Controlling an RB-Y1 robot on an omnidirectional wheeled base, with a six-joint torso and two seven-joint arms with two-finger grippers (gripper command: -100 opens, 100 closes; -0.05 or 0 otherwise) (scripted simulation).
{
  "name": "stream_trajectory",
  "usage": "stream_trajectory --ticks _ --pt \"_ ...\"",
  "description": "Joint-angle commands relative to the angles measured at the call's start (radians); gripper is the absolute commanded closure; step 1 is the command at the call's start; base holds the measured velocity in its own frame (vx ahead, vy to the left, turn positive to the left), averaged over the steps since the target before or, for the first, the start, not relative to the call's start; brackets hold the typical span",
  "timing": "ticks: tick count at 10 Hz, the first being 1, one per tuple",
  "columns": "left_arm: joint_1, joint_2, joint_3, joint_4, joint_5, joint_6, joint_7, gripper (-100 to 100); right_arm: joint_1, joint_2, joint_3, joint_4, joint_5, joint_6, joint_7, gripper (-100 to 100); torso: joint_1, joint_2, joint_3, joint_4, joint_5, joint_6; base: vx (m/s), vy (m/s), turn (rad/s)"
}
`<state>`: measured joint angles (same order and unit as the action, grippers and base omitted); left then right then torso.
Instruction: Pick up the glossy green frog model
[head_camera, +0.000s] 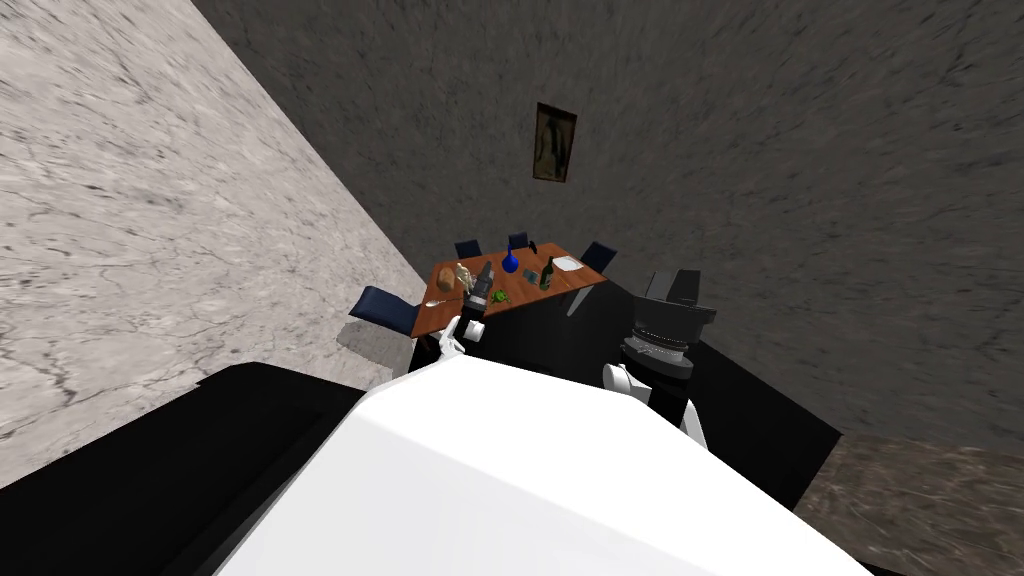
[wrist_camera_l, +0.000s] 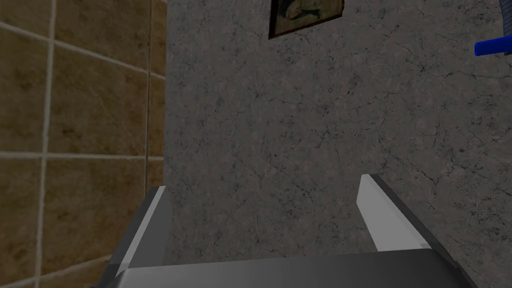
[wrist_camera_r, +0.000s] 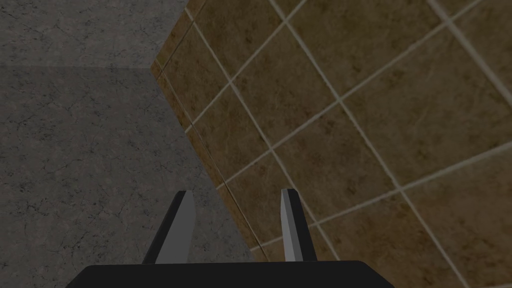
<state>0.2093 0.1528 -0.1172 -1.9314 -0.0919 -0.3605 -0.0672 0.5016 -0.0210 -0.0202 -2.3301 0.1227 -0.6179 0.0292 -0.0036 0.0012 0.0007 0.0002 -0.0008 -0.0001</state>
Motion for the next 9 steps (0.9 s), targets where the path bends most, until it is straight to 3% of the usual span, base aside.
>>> stream_trajectory --ticks 1,3,6,8,9 --pt "-0.013 0.007 -0.006 0.033 -0.003 0.018 0.004 -100 0.0 0.0 0.0 0.0 0.0 0.0 0.0 0 0.0 0.0 0.0 0.0 0.0 0.0 -0.026 -0.045 0.051" --pt "-0.075 0.011 -0.032 0.101 -0.017 0.078 0.008 -100 0.0 0.0 0.0 0.0 0.0 0.0 0.0 0 0.001 0.0 0.0 0.0 0.0 0.0 -0.029 -0.047 0.138" --pt "-0.107 0.013 -0.045 0.161 -0.024 0.11 0.009 -100 0.0 0.0 0.0 0.0 0.0 0.0 0.0 0 0.0 -0.001 -0.001 0.0 0.0 0.0 -0.014 -0.042 0.082" --pt "-0.169 0.014 -0.07 0.233 -0.035 0.172 0.012 -100 0.0 0.0 0.0 0.0 0.0 0.0 0.0 0 0.001 -0.001 -0.001 0.0 0.0 0.0 -0.018 -0.037 0.164" --pt "-0.169 0.014 -0.07 0.247 -0.035 0.178 0.012 -100 0.0 0.0 0.0 0.0 0.0 0.0 0.0 0 0.001 -0.001 -0.001 0.0 0.0 0.0 -0.017 -0.043 0.061"
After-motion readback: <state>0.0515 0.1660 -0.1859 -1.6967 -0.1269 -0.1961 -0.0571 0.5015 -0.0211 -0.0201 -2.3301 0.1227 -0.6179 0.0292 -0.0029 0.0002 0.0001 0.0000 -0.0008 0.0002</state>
